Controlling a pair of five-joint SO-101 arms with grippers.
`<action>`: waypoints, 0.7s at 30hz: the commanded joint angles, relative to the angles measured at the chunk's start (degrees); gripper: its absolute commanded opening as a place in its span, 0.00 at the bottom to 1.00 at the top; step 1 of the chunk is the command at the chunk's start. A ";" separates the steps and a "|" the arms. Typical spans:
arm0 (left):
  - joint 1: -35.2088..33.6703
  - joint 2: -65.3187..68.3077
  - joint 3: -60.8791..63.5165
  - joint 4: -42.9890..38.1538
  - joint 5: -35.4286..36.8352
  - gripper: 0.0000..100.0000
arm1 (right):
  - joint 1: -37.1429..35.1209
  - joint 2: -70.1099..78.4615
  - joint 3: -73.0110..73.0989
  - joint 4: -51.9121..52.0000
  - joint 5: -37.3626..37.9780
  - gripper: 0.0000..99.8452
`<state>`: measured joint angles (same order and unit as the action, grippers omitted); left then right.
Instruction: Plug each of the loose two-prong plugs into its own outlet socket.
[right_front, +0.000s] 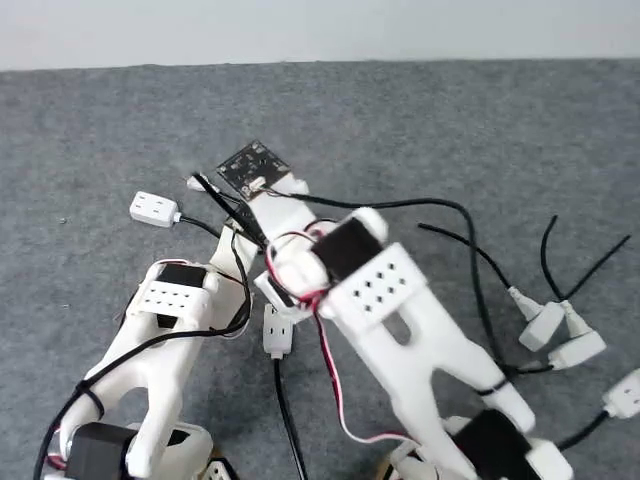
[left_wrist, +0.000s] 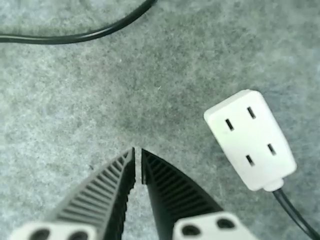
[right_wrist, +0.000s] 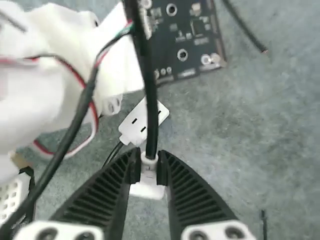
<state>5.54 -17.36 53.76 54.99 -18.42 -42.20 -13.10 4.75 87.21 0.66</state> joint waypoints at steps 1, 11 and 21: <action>0.53 -0.88 0.40 0.79 -4.13 0.01 | 0.40 0.66 -0.09 -2.24 0.09 0.01; 4.84 -15.91 10.95 1.49 -9.93 0.01 | 2.95 1.27 3.87 -7.43 5.10 0.01; -2.73 -32.18 19.74 -6.77 3.08 0.01 | 4.18 1.45 6.51 -11.38 -5.80 0.01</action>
<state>6.51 -45.23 73.89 52.00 -20.26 -40.62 -11.96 10.11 79.38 -0.40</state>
